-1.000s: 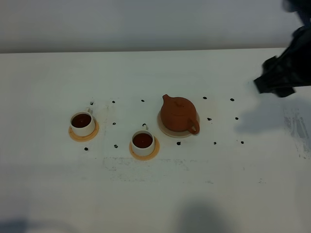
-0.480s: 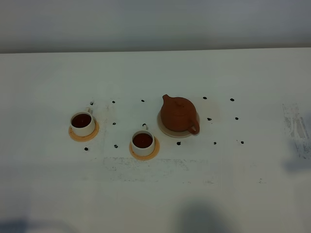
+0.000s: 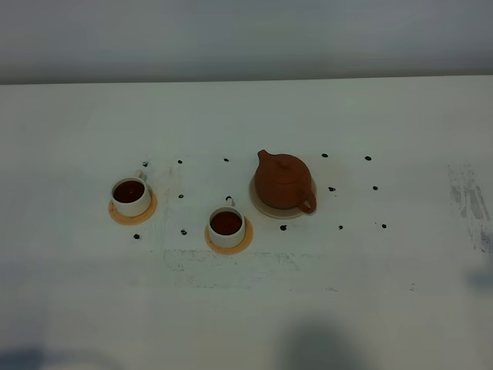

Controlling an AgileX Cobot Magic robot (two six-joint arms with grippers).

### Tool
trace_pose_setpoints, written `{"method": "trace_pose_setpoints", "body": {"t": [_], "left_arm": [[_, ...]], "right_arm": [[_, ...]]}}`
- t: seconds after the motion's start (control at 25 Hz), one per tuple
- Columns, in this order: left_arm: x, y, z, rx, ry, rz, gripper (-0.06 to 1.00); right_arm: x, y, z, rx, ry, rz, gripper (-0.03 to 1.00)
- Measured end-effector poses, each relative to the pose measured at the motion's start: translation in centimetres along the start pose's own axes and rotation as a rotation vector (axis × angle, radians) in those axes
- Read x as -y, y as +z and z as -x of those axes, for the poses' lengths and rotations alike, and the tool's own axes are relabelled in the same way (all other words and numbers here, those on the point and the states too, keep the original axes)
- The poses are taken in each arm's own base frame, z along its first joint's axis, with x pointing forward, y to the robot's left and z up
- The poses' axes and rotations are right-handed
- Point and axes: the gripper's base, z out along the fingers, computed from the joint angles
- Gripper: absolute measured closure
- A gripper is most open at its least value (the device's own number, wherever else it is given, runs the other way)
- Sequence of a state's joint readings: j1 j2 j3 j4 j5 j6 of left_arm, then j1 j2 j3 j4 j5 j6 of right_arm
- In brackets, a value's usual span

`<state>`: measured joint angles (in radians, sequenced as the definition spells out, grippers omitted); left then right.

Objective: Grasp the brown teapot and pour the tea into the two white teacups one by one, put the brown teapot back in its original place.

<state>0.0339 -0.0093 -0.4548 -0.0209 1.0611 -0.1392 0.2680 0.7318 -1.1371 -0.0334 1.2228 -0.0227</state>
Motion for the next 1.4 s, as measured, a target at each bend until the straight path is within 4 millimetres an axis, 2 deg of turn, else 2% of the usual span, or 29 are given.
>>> {"method": "trace_pose_setpoints", "body": {"t": [0.16,0.4,0.56,0.72,0.96,1.16,1.4], "left_arm": [[0.0,0.0,0.0,0.000,0.000,0.000,0.27],[0.0,0.0,0.0,0.000,0.000,0.000,0.27],[0.0,0.0,0.0,0.000,0.000,0.000,0.27],[0.0,0.0,0.0,0.000,0.000,0.000,0.27],[0.0,0.0,0.0,0.000,0.000,0.000,0.27],[0.0,0.0,0.0,0.000,0.000,0.000,0.27],[0.0,0.0,0.0,0.000,0.000,0.000,0.27]], "right_arm": [[0.2,-0.9,-3.1,0.019,-0.012,-0.036,0.58],[-0.2,-0.5,-7.7,0.015,-0.008,-0.059,0.65],[-0.7,0.2,-10.6,0.010,0.016,-0.048,0.70],[-1.0,2.0,-13.2,-0.032,0.024,-0.042,0.74],[-1.0,4.3,-15.1,-0.022,0.029,-0.042,0.77],[-1.0,4.1,-15.1,0.008,0.027,-0.046,0.77],[-1.3,2.8,-16.0,0.115,0.019,-0.062,0.77]]}}
